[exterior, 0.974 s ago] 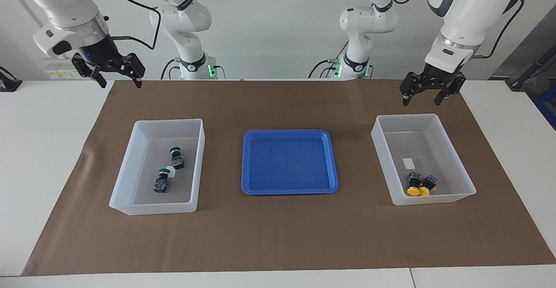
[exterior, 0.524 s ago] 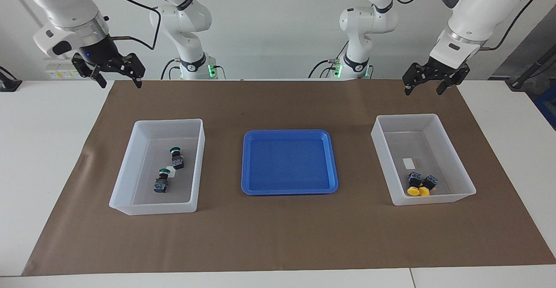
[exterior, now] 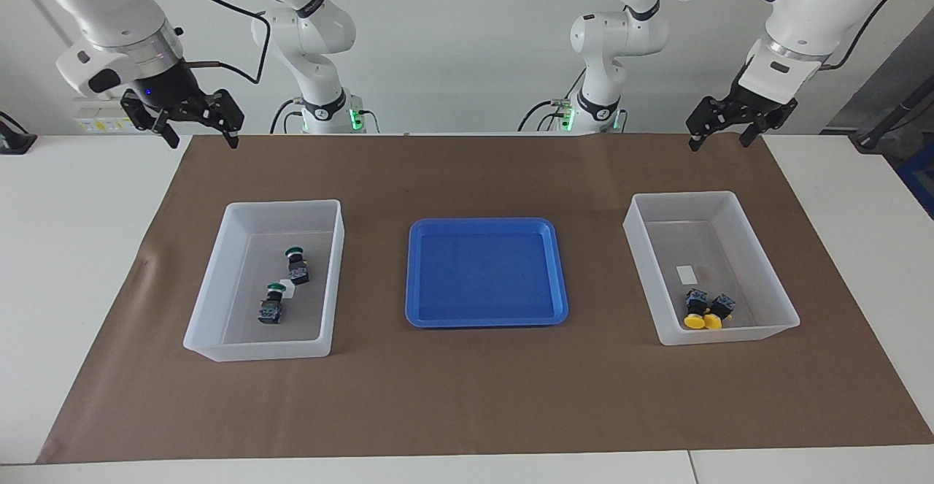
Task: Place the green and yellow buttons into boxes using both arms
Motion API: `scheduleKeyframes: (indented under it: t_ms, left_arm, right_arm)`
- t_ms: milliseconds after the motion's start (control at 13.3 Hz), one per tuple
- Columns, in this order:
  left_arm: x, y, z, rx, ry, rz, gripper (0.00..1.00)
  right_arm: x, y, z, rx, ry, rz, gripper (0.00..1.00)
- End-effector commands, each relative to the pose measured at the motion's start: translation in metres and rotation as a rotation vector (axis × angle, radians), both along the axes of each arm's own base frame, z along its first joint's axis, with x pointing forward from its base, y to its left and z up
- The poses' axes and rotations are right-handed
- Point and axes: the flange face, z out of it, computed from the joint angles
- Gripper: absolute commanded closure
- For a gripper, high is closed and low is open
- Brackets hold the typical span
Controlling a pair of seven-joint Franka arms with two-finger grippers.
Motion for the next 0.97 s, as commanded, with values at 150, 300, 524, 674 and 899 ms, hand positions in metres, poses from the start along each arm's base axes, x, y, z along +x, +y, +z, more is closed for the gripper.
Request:
scheduleKeyframes:
  t_ms: [150,300,524,674,899]
  left_arm:
    - [-0.007,0.006,-0.006,-0.018,0.02,0.018,0.0]
    - [-0.009,0.011,-0.009,-0.018,0.034,0.028,0.0]
    - [-0.013,0.012,-0.02,-0.018,0.006,-0.002,0.0]
    - [-0.009,0.013,-0.02,-0.018,-0.02,-0.047,0.0]
    - [-0.009,0.014,-0.021,-0.017,-0.023,-0.053,0.0]
  right_arm:
    - [-0.009,-0.003,0.001,0.011,0.0,0.014,0.0]
    - [-0.01,-0.003,0.0,0.012,0.002,0.017,0.0]
    - [-0.01,-0.003,0.0,0.012,0.002,0.016,0.0]
    - [-0.01,-0.004,0.0,0.012,0.002,0.014,0.0]
    - [-0.01,-0.004,0.0,0.012,0.002,0.014,0.0]
